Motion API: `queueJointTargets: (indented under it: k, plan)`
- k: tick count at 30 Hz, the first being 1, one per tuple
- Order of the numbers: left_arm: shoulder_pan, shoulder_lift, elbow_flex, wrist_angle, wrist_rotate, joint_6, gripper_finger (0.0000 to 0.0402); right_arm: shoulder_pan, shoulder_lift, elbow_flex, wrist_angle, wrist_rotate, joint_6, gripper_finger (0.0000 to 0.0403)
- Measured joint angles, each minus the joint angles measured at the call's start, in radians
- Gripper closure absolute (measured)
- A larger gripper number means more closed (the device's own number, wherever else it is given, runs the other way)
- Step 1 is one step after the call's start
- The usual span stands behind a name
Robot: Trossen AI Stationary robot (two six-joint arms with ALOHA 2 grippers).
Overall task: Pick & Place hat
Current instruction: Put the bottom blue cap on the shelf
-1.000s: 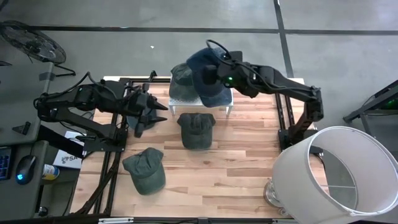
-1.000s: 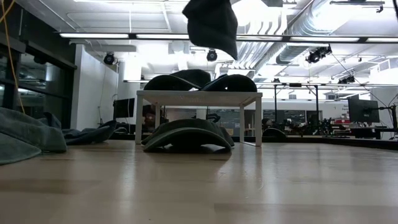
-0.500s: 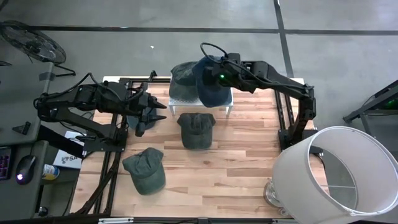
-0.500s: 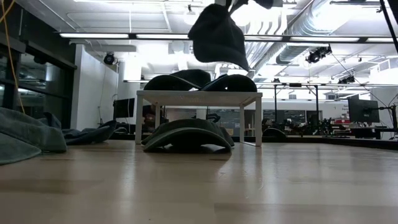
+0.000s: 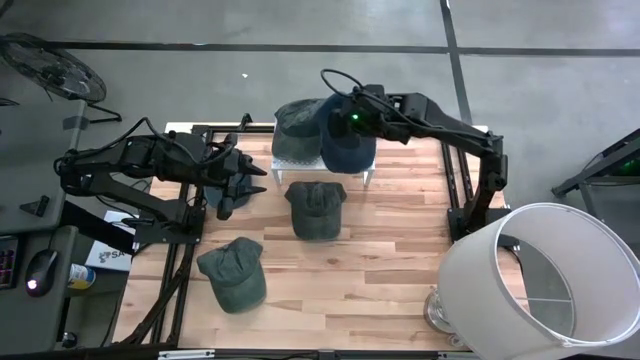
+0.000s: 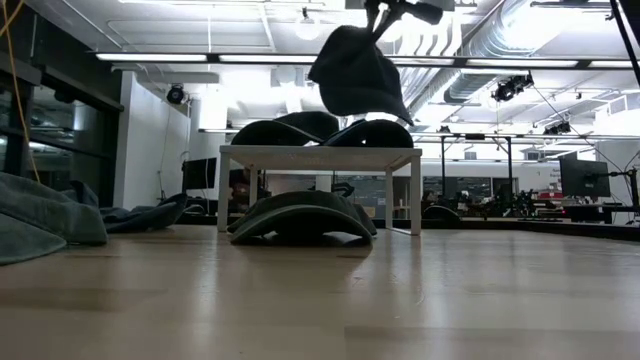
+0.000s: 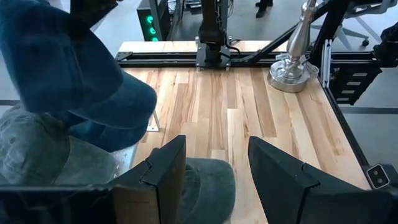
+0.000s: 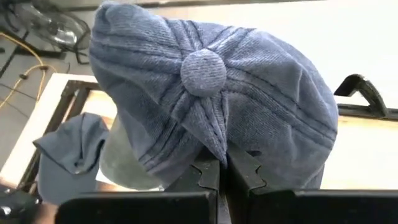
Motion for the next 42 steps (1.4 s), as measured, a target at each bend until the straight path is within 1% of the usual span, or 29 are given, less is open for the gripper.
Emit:
queueJointTargets:
  k: [9,13,20,32,35,42]
  plan:
    - [0.000,0.000,0.000,-0.003,-0.015,0.000,0.0229,-0.018,0.001,-0.070,0.047,0.004,-0.021,0.0403]
    - [0.000,0.000,0.000,-0.003,-0.015,-0.001,0.0229,-0.020,0.001,-0.071,0.088,-0.004,-0.049,0.0403]
    - [0.000,0.000,0.000,-0.004,-0.014,-0.023,0.0229,-0.019,0.000,-0.071,0.110,-0.049,-0.059,0.0403]
    - [0.000,0.000,0.000,-0.013,-0.012,-0.026,0.0229,-0.021,0.000,-0.062,0.182,-0.041,-0.083,0.0403]
    - [0.000,0.000,0.000,-0.014,-0.012,-0.026,0.0229,-0.034,-0.001,-0.062,0.181,-0.058,-0.099,0.0403]
    - [0.000,0.000,0.000,-0.018,-0.010,-0.026,0.0229,-0.052,0.003,-0.064,0.169,-0.050,-0.099,0.0403]
